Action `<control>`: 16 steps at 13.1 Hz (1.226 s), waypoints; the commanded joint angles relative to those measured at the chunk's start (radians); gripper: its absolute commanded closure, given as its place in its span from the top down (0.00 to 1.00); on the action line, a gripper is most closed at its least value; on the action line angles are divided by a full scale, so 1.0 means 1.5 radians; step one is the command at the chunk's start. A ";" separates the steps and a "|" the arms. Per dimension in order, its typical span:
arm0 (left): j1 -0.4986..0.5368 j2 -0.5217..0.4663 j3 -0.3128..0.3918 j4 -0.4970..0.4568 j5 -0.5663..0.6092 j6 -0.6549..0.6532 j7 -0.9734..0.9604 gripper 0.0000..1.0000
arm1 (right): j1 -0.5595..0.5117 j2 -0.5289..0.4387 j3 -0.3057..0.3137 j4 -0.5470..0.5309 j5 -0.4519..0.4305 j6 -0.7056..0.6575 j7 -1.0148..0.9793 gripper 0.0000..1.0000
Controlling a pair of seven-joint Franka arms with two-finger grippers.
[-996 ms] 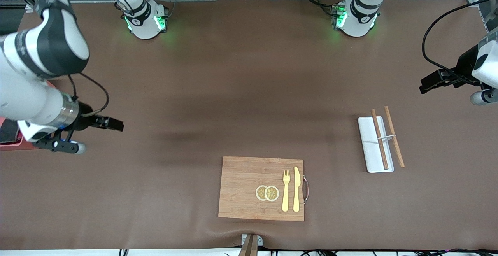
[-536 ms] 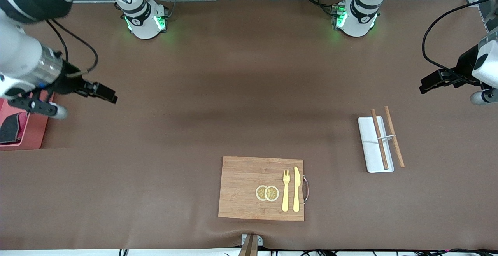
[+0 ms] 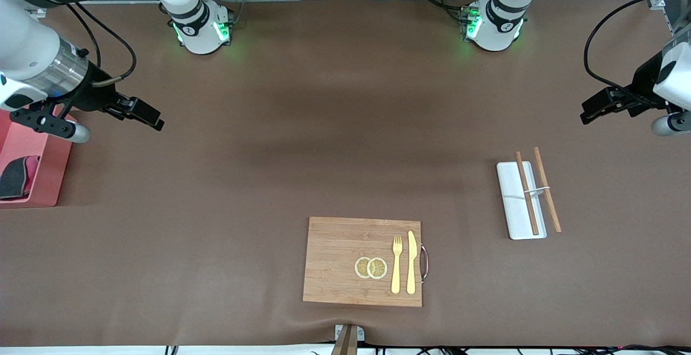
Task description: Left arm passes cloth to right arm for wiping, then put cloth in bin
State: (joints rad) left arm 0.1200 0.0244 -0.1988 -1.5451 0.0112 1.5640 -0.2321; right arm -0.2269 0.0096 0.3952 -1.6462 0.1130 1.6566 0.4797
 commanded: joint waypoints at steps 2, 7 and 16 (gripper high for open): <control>0.001 -0.012 -0.002 -0.004 0.007 -0.008 0.013 1.00 | -0.005 -0.012 0.001 -0.007 0.013 0.006 0.002 1.00; 0.002 -0.011 -0.002 -0.008 0.007 -0.008 0.013 1.00 | 0.135 0.008 -0.140 -0.001 -0.017 0.029 -0.067 1.00; 0.001 -0.012 -0.003 -0.005 0.007 -0.010 0.013 1.00 | 0.196 -0.011 -0.333 0.060 -0.044 -0.036 -0.315 1.00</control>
State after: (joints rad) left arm 0.1191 0.0229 -0.2011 -1.5493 0.0112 1.5600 -0.2321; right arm 0.0575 0.0034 -0.1176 -1.5849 0.0565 1.6344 -0.0479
